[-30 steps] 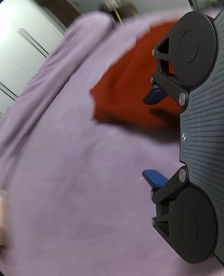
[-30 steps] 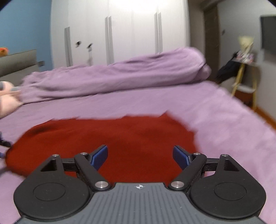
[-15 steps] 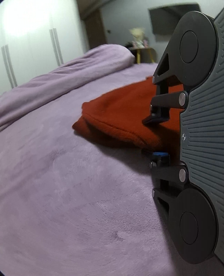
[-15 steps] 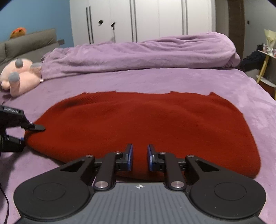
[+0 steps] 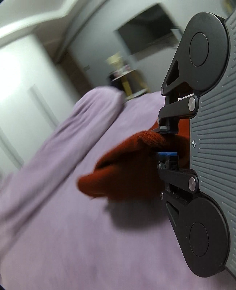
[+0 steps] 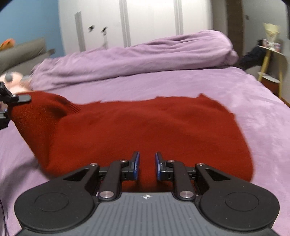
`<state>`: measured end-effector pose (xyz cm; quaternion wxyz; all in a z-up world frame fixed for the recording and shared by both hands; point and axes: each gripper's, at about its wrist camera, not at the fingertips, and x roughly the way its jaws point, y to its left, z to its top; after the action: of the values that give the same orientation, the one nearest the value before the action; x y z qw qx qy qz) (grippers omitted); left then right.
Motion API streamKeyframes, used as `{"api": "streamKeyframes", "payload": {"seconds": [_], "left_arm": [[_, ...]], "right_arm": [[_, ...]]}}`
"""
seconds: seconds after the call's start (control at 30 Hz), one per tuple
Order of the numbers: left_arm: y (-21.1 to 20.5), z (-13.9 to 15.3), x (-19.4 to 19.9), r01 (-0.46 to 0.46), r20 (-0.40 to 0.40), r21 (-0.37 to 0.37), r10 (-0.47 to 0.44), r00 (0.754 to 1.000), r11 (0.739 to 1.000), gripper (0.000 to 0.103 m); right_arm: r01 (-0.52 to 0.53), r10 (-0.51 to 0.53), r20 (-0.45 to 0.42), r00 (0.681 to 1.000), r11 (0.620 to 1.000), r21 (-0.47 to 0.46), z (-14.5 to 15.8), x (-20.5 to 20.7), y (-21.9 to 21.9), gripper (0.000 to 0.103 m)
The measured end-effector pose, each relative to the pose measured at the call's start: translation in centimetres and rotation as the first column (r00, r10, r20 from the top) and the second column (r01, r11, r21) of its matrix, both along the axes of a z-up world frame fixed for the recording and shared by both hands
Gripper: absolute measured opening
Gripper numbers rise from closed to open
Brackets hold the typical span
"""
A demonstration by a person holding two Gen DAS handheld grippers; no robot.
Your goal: Fold small clothes
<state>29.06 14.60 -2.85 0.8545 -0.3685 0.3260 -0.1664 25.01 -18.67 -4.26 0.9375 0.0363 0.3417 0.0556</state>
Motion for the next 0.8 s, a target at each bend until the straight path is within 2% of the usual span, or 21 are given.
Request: {"api": "streamKeyframes", "payload": {"seconds": [0.07,0.13,0.23,0.33,0.4,0.43,0.47,0.57,0.63,0.7,0.8], "left_arm": [[-4.3,0.5,0.9,0.091,0.025,0.055,-0.093,0.995,0.994,0.013],[-8.0,-0.3,1.6,0.163,0.022,0.080,-0.165,0.986,0.983,0.012],[-12.6,-3.2,2.6,0.221,-0.079,0.159,-0.211,0.974,0.962,0.013],[-14.9,-5.7,2.5,0.255,-0.158,0.246,-0.221,0.963,0.935,0.014],[-15.0,-5.5,1.8,0.284,-0.159,0.251,-0.250,0.955,0.926,0.017],[-14.8,-4.9,1.4,0.300,-0.156,0.246,-0.268,0.951,0.922,0.026],[-14.3,-4.0,0.8,0.300,-0.139,0.242,-0.273,0.952,0.923,0.036],[-11.5,-1.8,-1.3,0.268,-0.069,0.215,-0.259,0.963,0.939,0.045],[-9.6,-1.1,-2.7,0.205,-0.055,0.230,-0.198,0.979,0.951,0.055],[-8.1,-0.8,-3.0,0.123,-0.065,0.303,-0.108,0.992,0.945,0.055],[-5.8,-1.9,-2.9,0.044,-0.128,0.359,0.002,0.992,0.932,0.056]], "right_arm": [[0.040,-0.040,0.012,0.999,0.999,0.013,0.3,0.0,-1.3,0.018],[0.073,-0.073,0.008,0.997,0.997,0.021,0.2,-0.1,-2.5,0.018],[0.093,-0.093,-0.020,0.996,0.995,0.026,-0.2,-0.1,-3.9,0.018],[0.096,-0.095,-0.040,0.995,0.995,0.024,-0.5,-0.4,-5.0,0.018],[0.094,-0.093,-0.050,0.994,0.995,0.037,-0.8,-0.3,-5.8,0.018],[0.091,-0.089,-0.056,0.994,0.995,0.048,-0.8,-0.3,-6.0,0.020],[0.087,-0.084,-0.056,0.995,0.994,0.063,-0.8,-0.2,-6.2,0.021],[0.076,-0.074,-0.030,0.997,0.992,0.098,-0.3,0.1,-6.3,0.030],[0.053,-0.054,0.001,0.999,0.989,0.137,0.4,0.4,-5.7,0.037],[0.008,-0.012,0.016,1.000,0.979,0.203,1.1,1.3,-4.9,0.038],[-0.100,0.101,0.016,0.995,0.936,0.336,2.1,3.0,-3.0,0.038]]}}
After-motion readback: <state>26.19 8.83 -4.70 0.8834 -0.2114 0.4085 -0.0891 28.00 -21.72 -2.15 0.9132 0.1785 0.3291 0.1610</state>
